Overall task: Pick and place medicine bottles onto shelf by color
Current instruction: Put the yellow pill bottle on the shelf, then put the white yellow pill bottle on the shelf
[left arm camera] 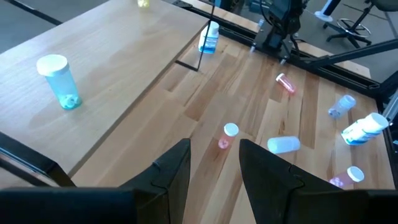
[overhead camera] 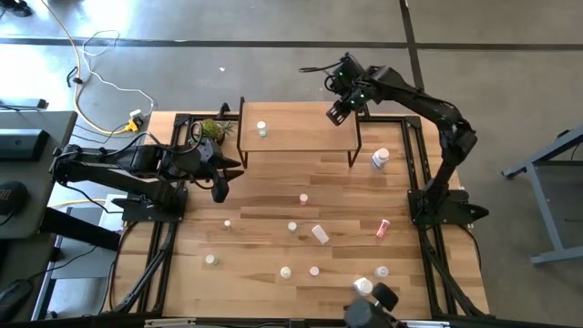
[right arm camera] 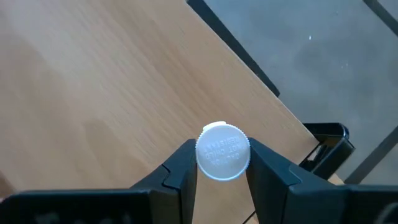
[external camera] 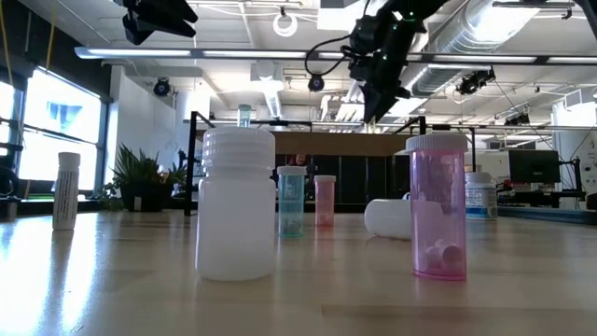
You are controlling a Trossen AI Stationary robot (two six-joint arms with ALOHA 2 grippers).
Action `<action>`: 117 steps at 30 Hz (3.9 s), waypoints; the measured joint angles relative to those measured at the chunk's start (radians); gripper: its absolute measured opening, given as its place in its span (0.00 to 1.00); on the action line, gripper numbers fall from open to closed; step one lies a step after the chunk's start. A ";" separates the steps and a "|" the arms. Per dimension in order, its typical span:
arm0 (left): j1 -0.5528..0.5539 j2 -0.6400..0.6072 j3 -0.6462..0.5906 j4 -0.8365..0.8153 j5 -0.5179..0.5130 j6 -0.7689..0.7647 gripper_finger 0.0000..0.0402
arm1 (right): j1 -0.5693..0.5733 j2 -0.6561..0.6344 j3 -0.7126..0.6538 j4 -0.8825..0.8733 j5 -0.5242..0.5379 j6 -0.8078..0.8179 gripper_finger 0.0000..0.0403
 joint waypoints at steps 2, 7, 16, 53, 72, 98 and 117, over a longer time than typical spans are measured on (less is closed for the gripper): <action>0.000 0.000 0.000 -0.001 0.000 0.000 0.32 | 0.000 0.007 0.000 0.000 0.002 -0.014 0.26; 0.000 0.000 0.000 -0.001 -0.002 0.000 0.32 | 0.000 0.010 0.000 0.003 0.010 -0.026 0.26; 0.000 0.000 0.000 -0.001 -0.002 -0.003 0.32 | 0.000 0.010 0.000 -0.020 0.010 -0.050 0.27; 0.000 0.000 0.000 -0.006 -0.044 -0.127 0.48 | -0.002 -0.027 0.000 -0.021 0.055 -0.104 0.48; 0.000 0.000 0.000 0.018 -0.057 -0.223 0.53 | -0.002 -0.027 0.171 -0.071 0.049 -0.105 0.48; -0.201 0.192 0.001 -0.270 0.121 -0.419 0.60 | -0.005 -0.028 0.266 -0.092 0.048 -0.097 0.48; -0.225 0.368 0.001 -0.321 0.322 -0.929 0.60 | -0.005 -0.027 0.263 -0.102 0.051 -0.071 0.48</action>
